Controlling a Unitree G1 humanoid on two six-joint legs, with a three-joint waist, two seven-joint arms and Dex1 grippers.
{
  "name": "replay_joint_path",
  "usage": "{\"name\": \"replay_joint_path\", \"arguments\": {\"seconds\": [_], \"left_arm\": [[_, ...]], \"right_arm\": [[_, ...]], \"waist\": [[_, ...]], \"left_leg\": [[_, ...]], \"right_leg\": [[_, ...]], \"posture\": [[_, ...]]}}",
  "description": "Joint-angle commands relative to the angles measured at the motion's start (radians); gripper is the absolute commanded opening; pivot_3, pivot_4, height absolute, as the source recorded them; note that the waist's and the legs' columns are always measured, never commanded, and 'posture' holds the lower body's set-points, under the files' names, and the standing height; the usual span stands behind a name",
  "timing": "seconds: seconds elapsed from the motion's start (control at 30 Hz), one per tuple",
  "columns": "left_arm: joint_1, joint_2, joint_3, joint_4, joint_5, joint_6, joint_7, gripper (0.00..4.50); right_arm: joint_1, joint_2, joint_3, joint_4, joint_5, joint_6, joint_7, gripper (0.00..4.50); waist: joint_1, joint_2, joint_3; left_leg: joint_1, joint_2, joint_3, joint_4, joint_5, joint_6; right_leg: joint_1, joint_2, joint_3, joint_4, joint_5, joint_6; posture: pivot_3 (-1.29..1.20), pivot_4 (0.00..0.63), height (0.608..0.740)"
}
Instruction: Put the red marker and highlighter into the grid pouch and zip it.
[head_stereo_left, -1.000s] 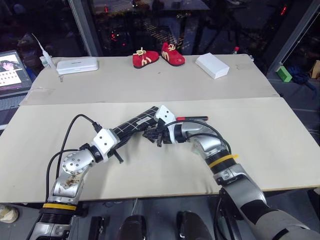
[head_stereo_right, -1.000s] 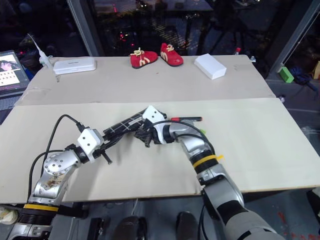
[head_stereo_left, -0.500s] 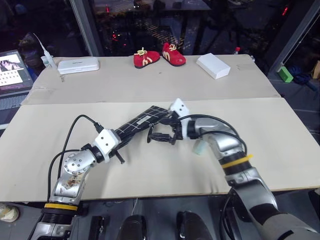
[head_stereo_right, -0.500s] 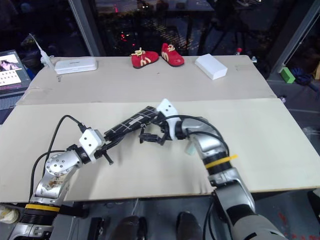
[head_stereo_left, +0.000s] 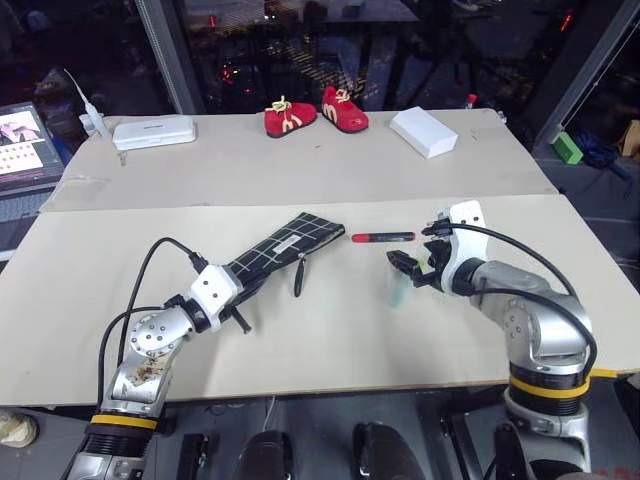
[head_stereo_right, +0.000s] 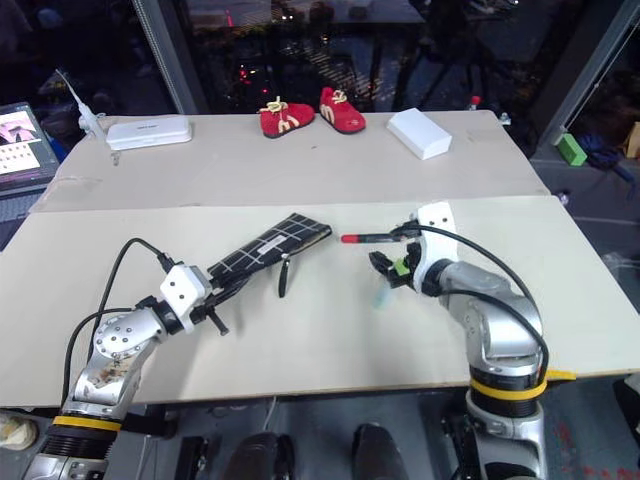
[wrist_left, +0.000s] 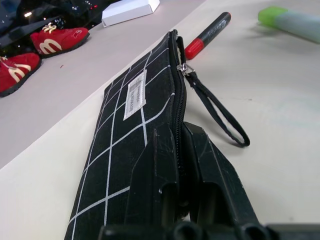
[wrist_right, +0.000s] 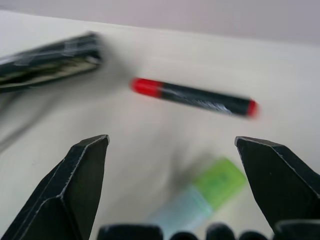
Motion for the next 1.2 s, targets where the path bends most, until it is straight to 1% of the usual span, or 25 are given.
{"name": "replay_joint_path", "arguments": {"seconds": [0.03,0.07,0.23,0.4,0.5,0.63,0.77,0.83,0.87,0.93,1.0,1.03,1.07,1.13,1.2], "left_arm": [[-0.024,-0.007,0.001,-0.011,0.002,-0.026,0.009,0.0],[-0.024,-0.01,0.001,-0.012,0.002,-0.027,0.012,0.0],[-0.006,-0.013,0.004,-0.024,0.003,-0.029,0.02,0.0],[0.013,-0.01,0.008,-0.034,0.004,-0.029,0.027,0.0],[0.003,-0.006,0.017,-0.028,-0.001,-0.026,0.031,0.0],[0.003,-0.007,0.018,-0.029,0.0,-0.024,0.038,0.0],[0.013,-0.004,0.021,-0.037,-0.002,-0.024,0.042,0.0],[0.016,-0.002,0.024,-0.04,-0.003,-0.025,0.044,0.0],[0.016,0.0,0.026,-0.042,-0.005,-0.024,0.043,0.0],[0.013,0.003,0.032,-0.047,-0.01,-0.018,0.043,0.0],[0.002,0.005,0.04,-0.051,-0.018,-0.009,0.043,0.0],[-0.003,0.005,0.042,-0.052,-0.02,-0.007,0.042,0.0],[-0.007,0.005,0.044,-0.052,-0.022,-0.005,0.041,0.0],[-0.013,0.005,0.046,-0.053,-0.022,-0.002,0.039,0.0],[-0.019,0.007,0.047,-0.052,-0.023,0.0,0.038,0.0]], "right_arm": [[0.021,0.086,0.0,-0.047,-0.063,0.038,-0.146,4.49],[0.03,0.104,0.001,-0.044,-0.079,0.039,-0.175,4.49],[0.053,0.103,0.009,-0.041,-0.137,0.021,-0.25,4.49],[0.062,0.147,0.021,-0.037,-0.12,0.038,-0.253,4.49],[0.055,0.176,0.057,-0.007,-0.124,0.014,-0.261,4.49],[0.055,0.188,0.06,0.018,-0.126,0.008,-0.263,4.49],[0.088,0.181,0.051,0.022,-0.143,0.006,-0.281,4.49],[0.103,0.188,0.039,0.024,-0.143,0.013,-0.289,3.99],[0.111,0.194,0.029,0.023,-0.143,0.012,-0.296,3.83],[0.118,0.206,0.012,0.025,-0.137,0.014,-0.299,3.17],[0.115,0.21,0.002,0.023,-0.132,0.007,-0.299,2.42],[0.111,0.208,0.002,0.02,-0.132,0.002,-0.301,2.18],[0.106,0.208,-0.002,0.017,-0.132,-0.001,-0.304,1.76],[0.099,0.206,-0.007,0.017,-0.13,-0.004,-0.303,1.11],[0.09,0.202,-0.012,0.02,-0.117,0.0,-0.289,1.06]], "waist": [[0.001,0.0,0.0],[0.001,0.0,0.0],[0.001,0.0,0.0],[-0.005,0.0,0.0],[-0.004,0.0,0.0],[-0.003,0.0,0.0],[-0.003,-0.001,-0.001],[-0.002,-0.002,-0.001],[-0.001,-0.002,-0.002],[0.001,-0.004,-0.003],[0.0,-0.005,-0.004],[0.0,-0.005,-0.004],[0.0,-0.005,-0.004],[0.0,-0.005,-0.004],[0.0,-0.005,-0.004]], "left_leg": [[0.0,0.0,0.0,0.0,0.0,0.0],[0.0,0.0,0.0,0.0,0.0,0.0],[0.0,-0.001,0.0,0.0,0.0,0.0],[0.0,0.0,-0.001,0.0,0.0,0.0],[0.0,0.0,-0.001,0.0,0.0,0.0],[0.0,0.0,-0.002,0.0,0.0,0.0],[0.0,0.0,-0.002,0.0,0.0,0.0],[0.0,0.0,-0.002,0.0,0.0,0.0],[0.0,0.0,-0.002,0.0,0.0,0.0],[0.0,0.0,-0.002,0.0,0.0,0.0],[0.0,0.0,-0.003,0.0,0.0,0.0],[0.0,0.0,-0.003,0.0,0.0,0.0],[0.0,0.0,-0.003,0.0,0.0,0.0],[0.0,0.0,-0.005,0.0,0.0,0.0],[0.0,0.0,-0.008,0.0,0.0,0.0]], "right_leg": [[0.0,0.0,0.0,0.0,0.0,0.0],[0.0,0.0,0.0,0.0,0.0,0.0],[0.0,0.0,0.0,-0.001,0.0,0.0],[0.0,0.0,0.0,-0.001,0.0,0.0],[0.0,0.0,0.0,0.0,0.0,0.0],[0.0,0.0,0.0,-0.001,0.0,0.0],[0.001,0.0,0.0,-0.001,0.0,0.0],[0.001,0.0,0.0,-0.001,0.0,0.0],[0.001,0.0,0.0,-0.001,0.0,0.0],[0.001,0.0,0.0,-0.001,0.0,0.0],[0.001,0.0,-0.001,-0.001,0.0,0.0],[0.001,0.0,-0.001,-0.001,0.0,0.0],[0.001,0.0,-0.001,-0.001,0.0,0.0],[0.001,0.0,-0.001,-0.001,0.0,0.0],[0.001,0.0,-0.001,-0.001,0.0,0.0]], "posture": [[0.0,0.15,0.74],[0.0,0.15,0.74],[0.0,0.15,0.74],[0.0,0.15,0.74],[0.0,0.15,0.74],[0.0,0.15,0.74],[0.0,0.15,0.74],[0.0,0.15,0.74],[0.0,0.15,0.74],[0.0,0.15,0.74],[0.0,0.15,0.74],[0.0,0.15,0.74],[0.0,0.15,0.74],[0.0,0.15,0.74],[0.0,0.15,0.74]]}}
